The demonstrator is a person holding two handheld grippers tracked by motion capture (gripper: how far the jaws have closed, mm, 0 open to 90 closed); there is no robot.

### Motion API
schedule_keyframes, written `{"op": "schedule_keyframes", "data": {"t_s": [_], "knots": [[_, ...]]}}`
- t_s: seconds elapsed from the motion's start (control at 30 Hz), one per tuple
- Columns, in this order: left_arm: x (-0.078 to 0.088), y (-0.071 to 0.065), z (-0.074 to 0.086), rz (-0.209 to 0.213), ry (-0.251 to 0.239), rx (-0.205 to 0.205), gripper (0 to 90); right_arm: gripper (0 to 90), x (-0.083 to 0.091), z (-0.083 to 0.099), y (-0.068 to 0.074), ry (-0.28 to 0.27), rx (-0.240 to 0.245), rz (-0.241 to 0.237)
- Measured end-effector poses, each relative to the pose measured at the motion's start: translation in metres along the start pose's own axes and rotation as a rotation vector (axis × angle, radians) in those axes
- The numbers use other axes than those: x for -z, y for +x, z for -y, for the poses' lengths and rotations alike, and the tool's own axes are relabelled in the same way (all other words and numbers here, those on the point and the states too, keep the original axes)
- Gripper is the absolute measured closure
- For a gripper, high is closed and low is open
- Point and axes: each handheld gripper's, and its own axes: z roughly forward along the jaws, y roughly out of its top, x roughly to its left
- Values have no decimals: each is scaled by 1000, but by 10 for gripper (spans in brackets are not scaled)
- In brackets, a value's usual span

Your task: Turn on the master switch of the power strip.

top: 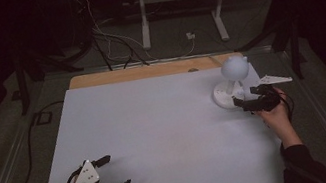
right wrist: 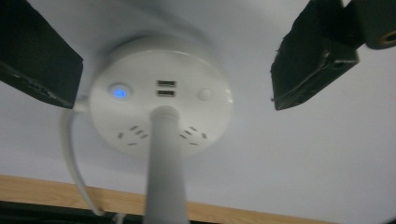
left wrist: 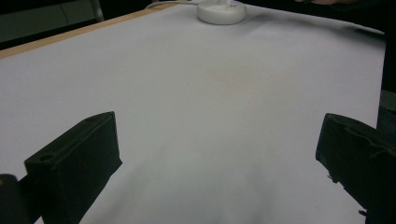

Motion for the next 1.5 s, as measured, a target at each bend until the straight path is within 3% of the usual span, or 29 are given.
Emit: {"op": "schedule_keyframes", "data": {"t_s": [0.13, 0.43, 0.9, 1.17, 1.37, 1.5], "knots": [[0, 0, 0, 1, -1, 0, 2, 0, 4, 0, 2, -13, -11, -62], [0, -1, 0, 2, -1, -1, 3, 0, 11, -3, 25, -10, 52, -70], [1, -1, -1, 7, -3, -11, 2, 0, 21, -4, 77, -49, 108, -114], [2, -1, -1, 6, -4, -11, 2, 0, 28, 0, 100, -83, 114, -172], [2, -2, -1, 6, -3, -12, 2, 0, 29, 9, 113, -78, 123, -238], [2, -2, -1, 7, -3, -12, 2, 0, 27, 19, 124, -51, 146, -257]]}}
